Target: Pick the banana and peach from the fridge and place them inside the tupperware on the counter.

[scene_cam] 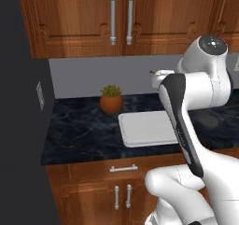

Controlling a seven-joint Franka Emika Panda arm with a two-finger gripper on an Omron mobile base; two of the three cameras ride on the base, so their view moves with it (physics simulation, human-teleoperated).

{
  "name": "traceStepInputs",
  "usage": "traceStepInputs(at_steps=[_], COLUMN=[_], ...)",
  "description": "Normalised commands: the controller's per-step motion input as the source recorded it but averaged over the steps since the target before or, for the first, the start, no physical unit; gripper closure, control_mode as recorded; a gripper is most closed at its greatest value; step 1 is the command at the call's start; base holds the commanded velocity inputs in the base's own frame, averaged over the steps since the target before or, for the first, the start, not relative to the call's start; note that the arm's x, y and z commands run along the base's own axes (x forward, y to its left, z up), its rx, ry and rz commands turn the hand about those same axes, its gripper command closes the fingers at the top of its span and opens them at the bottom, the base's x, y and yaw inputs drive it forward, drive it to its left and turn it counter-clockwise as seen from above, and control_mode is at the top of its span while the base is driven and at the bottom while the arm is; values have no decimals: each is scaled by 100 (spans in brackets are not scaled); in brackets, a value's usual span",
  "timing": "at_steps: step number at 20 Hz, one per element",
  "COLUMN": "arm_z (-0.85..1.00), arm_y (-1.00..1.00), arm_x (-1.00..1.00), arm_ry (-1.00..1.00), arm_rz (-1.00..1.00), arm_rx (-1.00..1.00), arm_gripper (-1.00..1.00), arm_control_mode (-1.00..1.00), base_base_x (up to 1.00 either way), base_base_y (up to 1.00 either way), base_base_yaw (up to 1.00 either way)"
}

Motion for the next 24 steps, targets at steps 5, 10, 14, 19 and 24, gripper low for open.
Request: traceStepInputs(at_steps=[5,10,14,19,24], arm_z=[-13,-81,-84,-70,-63], arm_y=[1,0,0,0,-4], arm_x=[5,22,16,11,8], arm_ry=[3,17,18,19,22], arm_rz=[0,0,1,2,0], arm_rx=[0,0,0,0,0], arm_gripper=[100,100,100,100,100], arm_control_mode=[-100,-100,-100,-100,-100], base_base_x=[43,0,0,0,0], base_base_y=[22,0,0,0,0], base_base_yaw=[3,0,0,0,0])
